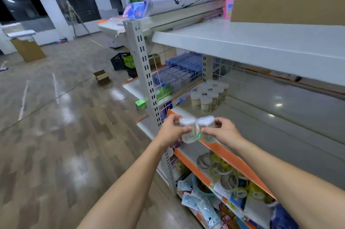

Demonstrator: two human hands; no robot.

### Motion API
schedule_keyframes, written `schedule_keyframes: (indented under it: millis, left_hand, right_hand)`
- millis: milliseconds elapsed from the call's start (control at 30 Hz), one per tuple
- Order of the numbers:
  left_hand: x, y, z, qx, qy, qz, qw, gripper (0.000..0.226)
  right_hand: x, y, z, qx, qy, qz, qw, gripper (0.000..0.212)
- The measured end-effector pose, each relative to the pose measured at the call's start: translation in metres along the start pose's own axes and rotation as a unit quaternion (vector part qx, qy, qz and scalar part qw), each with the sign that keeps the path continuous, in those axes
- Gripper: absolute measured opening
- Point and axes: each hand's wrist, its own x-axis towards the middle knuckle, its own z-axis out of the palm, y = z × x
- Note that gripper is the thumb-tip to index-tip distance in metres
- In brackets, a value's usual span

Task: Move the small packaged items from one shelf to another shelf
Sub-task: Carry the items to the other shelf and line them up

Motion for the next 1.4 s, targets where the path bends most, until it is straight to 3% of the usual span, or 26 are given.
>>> schedule_keyframes:
  millis: [233, 467, 1033, 1133, 1400]
  left_hand:
    - [0.049, -0.006, -0.022, 0.008, -0.048, 0.034, 0.998, 0.061]
    - [0.095, -0.009, -0.021, -0.010, -0.081, 0.051, 0.995, 0.059]
    - [0.172, -0.025, -0.011, 0.057, -0.078, 0.093, 0.991, 0.065]
    - [0.182, -0.025, -0.010, 0.049, -0.097, 0.103, 0.989, 0.061]
    - [0.198, -0.031, -0.010, 0.035, -0.135, 0.123, 0.982, 0.056]
  right_hand:
    - [0.020, -0.010, 0.029, -0.007, 0.083, 0.036, 0.996, 0.062]
    - [0.052, -0.015, 0.040, -0.017, 0.132, 0.053, 0.990, 0.043]
    - [0.111, -0.008, 0.072, -0.093, 0.211, 0.048, 0.972, 0.039]
    - [0.117, -0.003, 0.077, -0.059, 0.232, 0.054, 0.969, 0.043]
    - [0.125, -0.004, 0.095, -0.028, 0.267, 0.078, 0.960, 0.030]
